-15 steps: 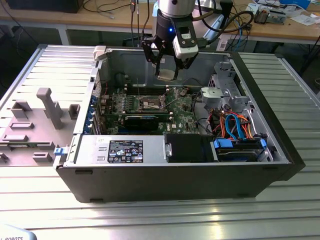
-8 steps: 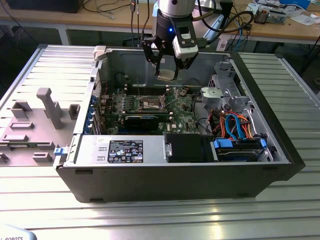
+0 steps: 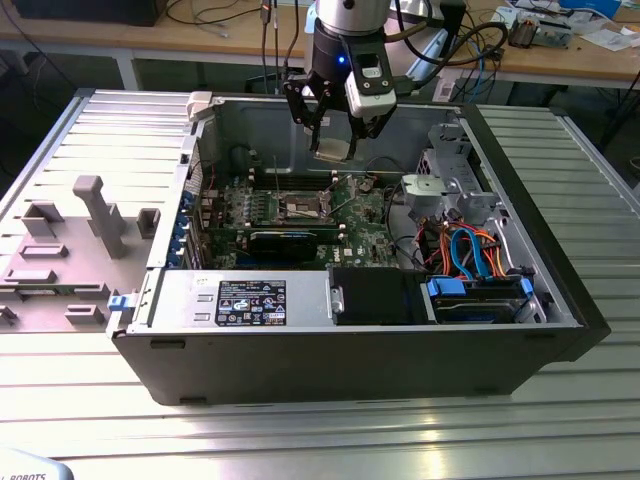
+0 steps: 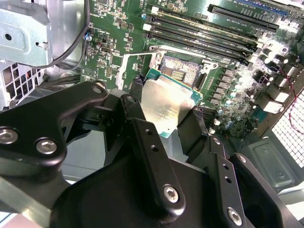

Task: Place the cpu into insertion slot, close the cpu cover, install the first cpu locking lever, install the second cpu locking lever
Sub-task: 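Place the cpu into insertion slot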

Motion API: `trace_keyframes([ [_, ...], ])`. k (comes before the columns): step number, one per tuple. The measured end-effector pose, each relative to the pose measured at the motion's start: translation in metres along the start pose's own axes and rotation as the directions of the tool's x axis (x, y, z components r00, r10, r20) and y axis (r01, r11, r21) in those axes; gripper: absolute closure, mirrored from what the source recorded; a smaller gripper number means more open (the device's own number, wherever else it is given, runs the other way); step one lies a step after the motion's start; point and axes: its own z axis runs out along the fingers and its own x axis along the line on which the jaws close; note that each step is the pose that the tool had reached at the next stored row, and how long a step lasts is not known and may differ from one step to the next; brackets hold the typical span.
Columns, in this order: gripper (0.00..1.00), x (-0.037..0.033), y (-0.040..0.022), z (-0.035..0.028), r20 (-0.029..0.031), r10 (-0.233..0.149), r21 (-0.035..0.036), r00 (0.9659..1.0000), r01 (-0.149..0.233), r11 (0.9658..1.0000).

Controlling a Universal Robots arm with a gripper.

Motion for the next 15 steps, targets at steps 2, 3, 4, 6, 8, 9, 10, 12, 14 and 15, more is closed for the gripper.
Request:
trace_keyframes([
  [2,0.46,0.0,0.0,0.0,0.0001,0.001,-0.0002,1.0,-0.001,1.0],
  [3,0.46,0.0,0.0,0.0,0.0001,0.001,-0.0001,1.0,-0.001,1.0],
  [4,0.46,0.0,0.0,0.0,0.0001,0.002,-0.0002,1.0,-0.002,1.0],
  [6,0.46,0.0,0.0,0.0,0.0003,0.003,-0.0001,1.0,-0.003,1.0],
  [8,0.46,0.0,0.0,0.0,0.0003,0.004,-0.0002,1.0,-0.004,1.0],
  [9,0.46,0.0,0.0,0.0001,0.0003,0.005,-0.0002,1.0,-0.005,1.0],
  [10,0.46,0.0,0.0,0.0001,0.0003,0.005,-0.0002,1.0,-0.005,1.0],
  [12,0.46,0.0,0.0,0.0001,0.0005,0.007,-0.0002,1.0,-0.007,1.0],
  [14,0.46,0.0,0.0,0.0001,0.0006,0.008,-0.0002,1.0,-0.008,1.0],
  [15,0.46,0.0,0.0,0.0001,0.0006,0.009,-0.0003,1.0,-0.009,1.0],
])
